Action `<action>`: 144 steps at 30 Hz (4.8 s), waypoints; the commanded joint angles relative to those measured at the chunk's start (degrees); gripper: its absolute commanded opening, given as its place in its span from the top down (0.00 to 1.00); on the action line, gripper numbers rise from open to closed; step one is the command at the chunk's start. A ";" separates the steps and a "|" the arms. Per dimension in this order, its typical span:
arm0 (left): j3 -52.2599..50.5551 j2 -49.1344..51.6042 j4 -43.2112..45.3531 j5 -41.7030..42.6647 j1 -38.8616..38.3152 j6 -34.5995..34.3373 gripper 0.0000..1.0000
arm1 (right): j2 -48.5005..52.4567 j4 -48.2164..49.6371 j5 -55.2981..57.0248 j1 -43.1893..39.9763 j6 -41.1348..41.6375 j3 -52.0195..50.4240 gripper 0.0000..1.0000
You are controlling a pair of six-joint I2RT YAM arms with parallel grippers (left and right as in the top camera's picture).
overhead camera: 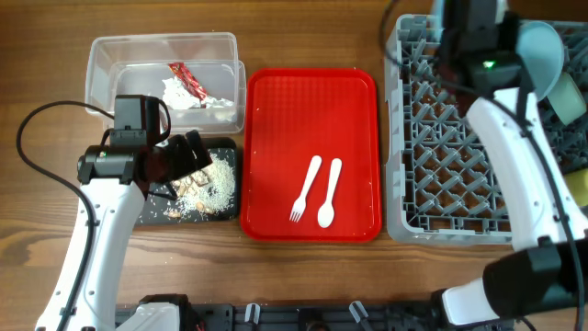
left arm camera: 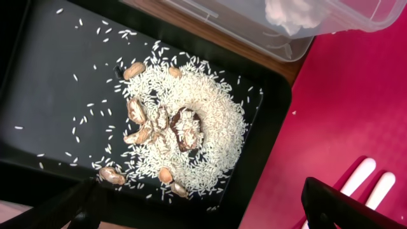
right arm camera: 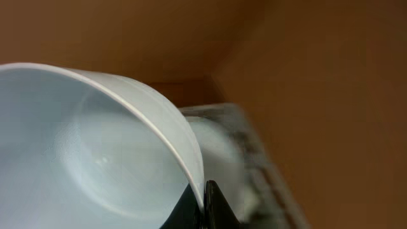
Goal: Sort waste into correct bins and load items into the dishwasher rack
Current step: 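Grasp the small blue bowl with the right gripper and place it in the rack, then grasp the white spoon with the right gripper and drop it in the rack, then grasp the white fork with the right gripper and drop it in the rack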
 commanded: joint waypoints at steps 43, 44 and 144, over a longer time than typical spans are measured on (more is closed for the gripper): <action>0.02 0.00 0.11 -0.74 0.35 -0.76 0.00 | 1.29 -34.10 -71.43 -1.60 8.44 0.22 0.39; 0.02 0.00 0.11 -0.74 0.35 -0.76 0.00 | 1.36 -36.57 -72.46 -0.63 9.81 0.04 0.39; 0.02 0.00 0.07 -0.74 0.35 -0.76 0.00 | 18.93 -31.12 -55.80 30.77 39.39 -9.16 0.96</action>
